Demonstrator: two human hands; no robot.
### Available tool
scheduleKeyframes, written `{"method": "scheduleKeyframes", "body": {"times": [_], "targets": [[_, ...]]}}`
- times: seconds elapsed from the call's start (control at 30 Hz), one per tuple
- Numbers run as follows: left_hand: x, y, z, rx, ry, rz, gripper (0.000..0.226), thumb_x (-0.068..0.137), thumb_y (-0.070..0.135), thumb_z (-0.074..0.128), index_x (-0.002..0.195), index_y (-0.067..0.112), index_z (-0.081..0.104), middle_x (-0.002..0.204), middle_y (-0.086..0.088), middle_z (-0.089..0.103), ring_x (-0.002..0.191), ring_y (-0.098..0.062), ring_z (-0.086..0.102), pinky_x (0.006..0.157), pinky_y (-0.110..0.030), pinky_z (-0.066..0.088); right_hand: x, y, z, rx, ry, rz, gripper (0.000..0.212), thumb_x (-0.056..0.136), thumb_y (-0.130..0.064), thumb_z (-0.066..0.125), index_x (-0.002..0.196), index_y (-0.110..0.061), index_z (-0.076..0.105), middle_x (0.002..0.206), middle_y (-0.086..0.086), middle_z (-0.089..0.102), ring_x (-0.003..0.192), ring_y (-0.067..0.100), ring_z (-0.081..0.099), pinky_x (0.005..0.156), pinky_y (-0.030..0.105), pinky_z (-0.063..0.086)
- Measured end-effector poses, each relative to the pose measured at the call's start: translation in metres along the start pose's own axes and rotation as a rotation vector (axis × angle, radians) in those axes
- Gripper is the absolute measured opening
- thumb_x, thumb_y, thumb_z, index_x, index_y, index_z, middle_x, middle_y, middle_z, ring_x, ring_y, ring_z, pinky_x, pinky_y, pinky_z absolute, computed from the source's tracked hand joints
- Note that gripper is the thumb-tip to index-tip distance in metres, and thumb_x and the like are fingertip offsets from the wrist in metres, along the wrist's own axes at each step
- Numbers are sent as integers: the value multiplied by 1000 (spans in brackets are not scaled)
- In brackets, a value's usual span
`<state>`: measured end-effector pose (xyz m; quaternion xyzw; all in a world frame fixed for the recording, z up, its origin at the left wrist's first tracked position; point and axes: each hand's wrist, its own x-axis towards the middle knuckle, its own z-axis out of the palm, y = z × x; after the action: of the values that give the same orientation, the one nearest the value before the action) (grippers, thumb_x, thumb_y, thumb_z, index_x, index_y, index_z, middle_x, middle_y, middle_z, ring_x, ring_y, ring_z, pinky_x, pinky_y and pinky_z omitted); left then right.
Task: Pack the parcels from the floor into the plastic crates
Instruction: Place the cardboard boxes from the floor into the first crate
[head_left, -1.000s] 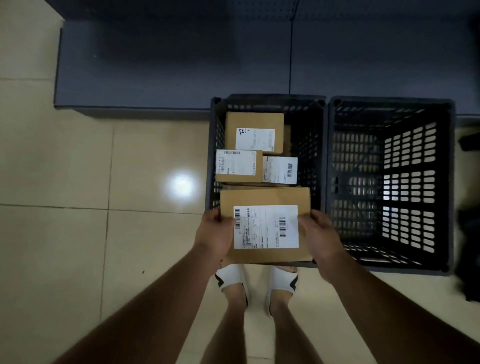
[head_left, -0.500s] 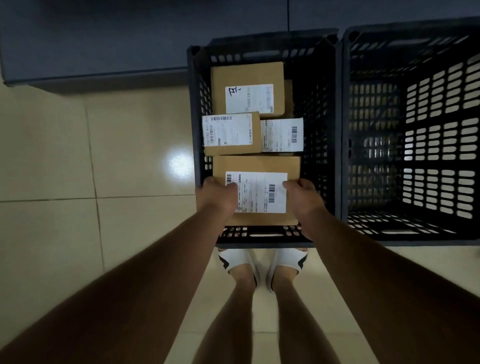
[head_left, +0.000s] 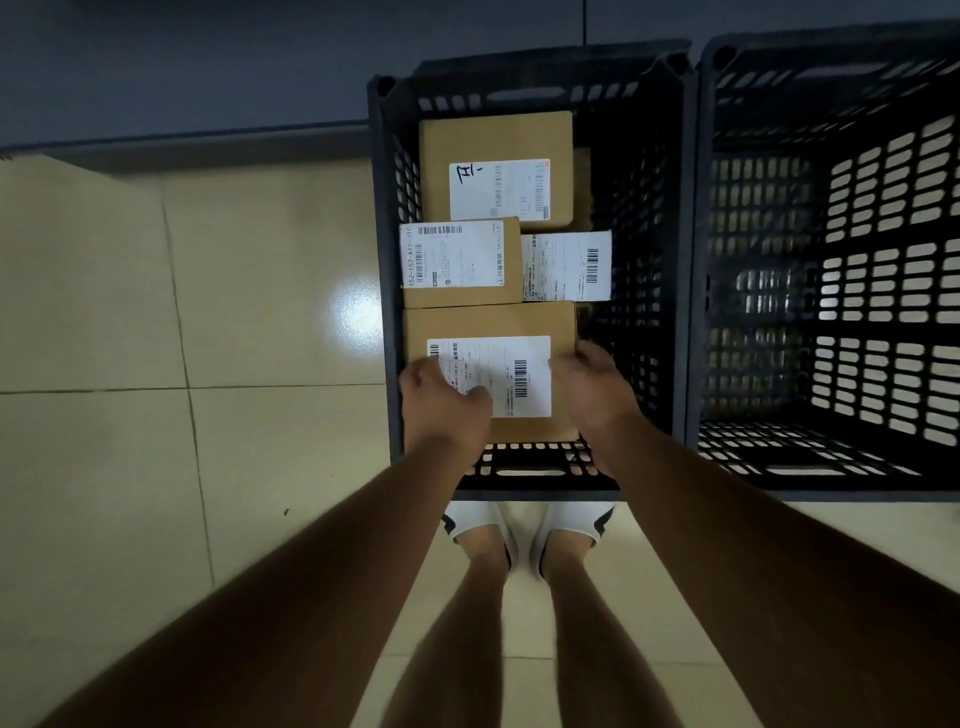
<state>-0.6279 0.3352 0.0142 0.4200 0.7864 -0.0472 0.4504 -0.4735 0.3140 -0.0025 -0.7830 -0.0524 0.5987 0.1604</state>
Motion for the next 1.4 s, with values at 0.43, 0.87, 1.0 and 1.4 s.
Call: {"method": "scheduleKeyframes", "body": {"times": [0.43,0.87,1.0,1.4], "targets": [[4,17,-13,69,-232,-52,80,92,32,65,161,28,24,160,0,21,134,-29,47,76,-24,50,3,-8,-9,-135,-59,-20,56,91,-41,59,146,-37,48,131,-6,60,107,19,56,83,30,43],[-62,83,-70,609,-285,323,72,97,31,57,159,20,22,157,-2,29,136,-27,45,102,-38,48,-66,-48,-81,-281,105,-264,57,99,-33,52,152,-27,35,143,-2,55,97,17,58,66,25,44],[-93,106,-77,680,-278,458,74,96,32,58,160,23,20,160,2,24,142,-24,36,111,-44,43,-98,-53,-113,-319,193,-383,56,98,-33,53,151,-27,36,146,-1,51,113,22,58,81,30,46],[-171,148,-68,613,-206,674,73,96,33,58,159,30,20,160,6,21,140,-23,42,104,-42,48,-178,-31,-190,-424,401,-401,58,96,-36,55,149,-21,36,142,9,49,127,34,47,104,51,46]]}}
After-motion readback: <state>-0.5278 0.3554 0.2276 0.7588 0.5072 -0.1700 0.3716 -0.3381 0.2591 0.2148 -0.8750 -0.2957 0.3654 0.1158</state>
